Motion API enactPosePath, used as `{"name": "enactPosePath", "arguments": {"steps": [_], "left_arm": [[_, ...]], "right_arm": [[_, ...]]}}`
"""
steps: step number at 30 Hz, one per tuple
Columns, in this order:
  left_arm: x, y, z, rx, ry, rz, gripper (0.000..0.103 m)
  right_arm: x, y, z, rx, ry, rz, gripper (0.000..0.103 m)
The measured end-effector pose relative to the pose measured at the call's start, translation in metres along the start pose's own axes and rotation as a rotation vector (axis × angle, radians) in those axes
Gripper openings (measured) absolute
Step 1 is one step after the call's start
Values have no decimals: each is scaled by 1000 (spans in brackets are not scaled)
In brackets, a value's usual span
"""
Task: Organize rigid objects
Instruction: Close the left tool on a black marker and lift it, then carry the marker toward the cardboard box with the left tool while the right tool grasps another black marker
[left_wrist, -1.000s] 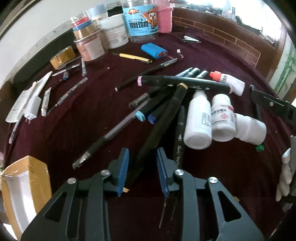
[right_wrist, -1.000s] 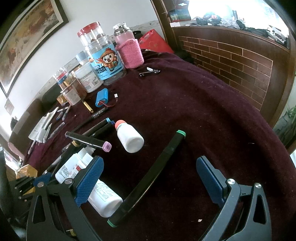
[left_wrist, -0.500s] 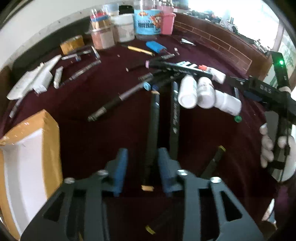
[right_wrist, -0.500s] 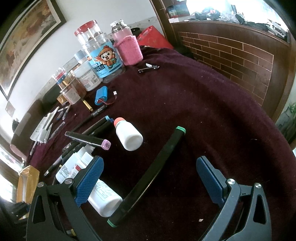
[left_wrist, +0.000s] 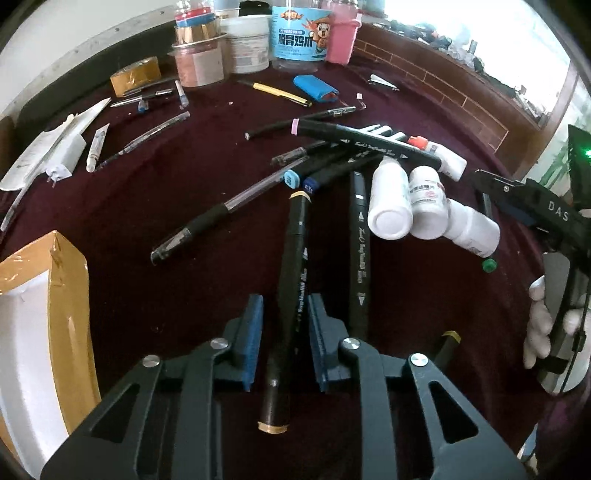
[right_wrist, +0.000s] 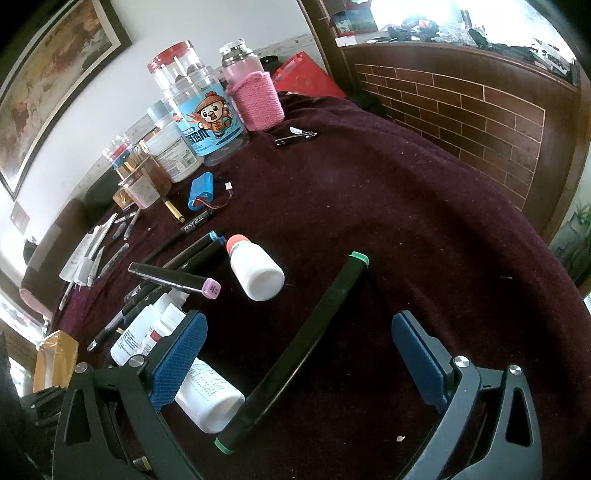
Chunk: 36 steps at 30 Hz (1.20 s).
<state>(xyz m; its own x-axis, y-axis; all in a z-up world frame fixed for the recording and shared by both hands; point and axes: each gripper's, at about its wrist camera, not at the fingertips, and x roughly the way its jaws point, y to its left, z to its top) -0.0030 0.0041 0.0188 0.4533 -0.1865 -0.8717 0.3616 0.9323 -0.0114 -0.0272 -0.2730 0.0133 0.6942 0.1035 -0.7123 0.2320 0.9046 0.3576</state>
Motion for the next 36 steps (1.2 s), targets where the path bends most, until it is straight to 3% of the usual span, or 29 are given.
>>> {"name": "enactPosePath", "arguments": {"steps": [5,7,10,14,19,24,27,31,36], "left_arm": [[5,-15,6,32,-31,53,21],[4,-10,6,-13,-46,11,13],[-5,2,-1,-95,-78,-33,11],[-46,16,-17,-186,-187,-95,12],[-114,36,-52,-298,-382,-194,12],[-155,52,-80,-327,-470,-191,12],[-164,60,-89,-332,-498,-185,12],[-164,70,-97,-353,-513,-212,12],[-160,79,-110,-381,-501,-223,12]], "right_arm": [[0,0,0,-3,2,-1,98],[0,-2,0,2,1,0,98],[0,-2,0,13,-2,4,98],[0,-2,0,16,-7,2,98],[1,-2,0,17,-3,-7,98],[1,-3,2,16,26,-4,98],[-21,1,-5,17,39,27,97],[-58,37,-23,-94,44,107,97],[-51,113,-50,-287,153,150,97]]}}
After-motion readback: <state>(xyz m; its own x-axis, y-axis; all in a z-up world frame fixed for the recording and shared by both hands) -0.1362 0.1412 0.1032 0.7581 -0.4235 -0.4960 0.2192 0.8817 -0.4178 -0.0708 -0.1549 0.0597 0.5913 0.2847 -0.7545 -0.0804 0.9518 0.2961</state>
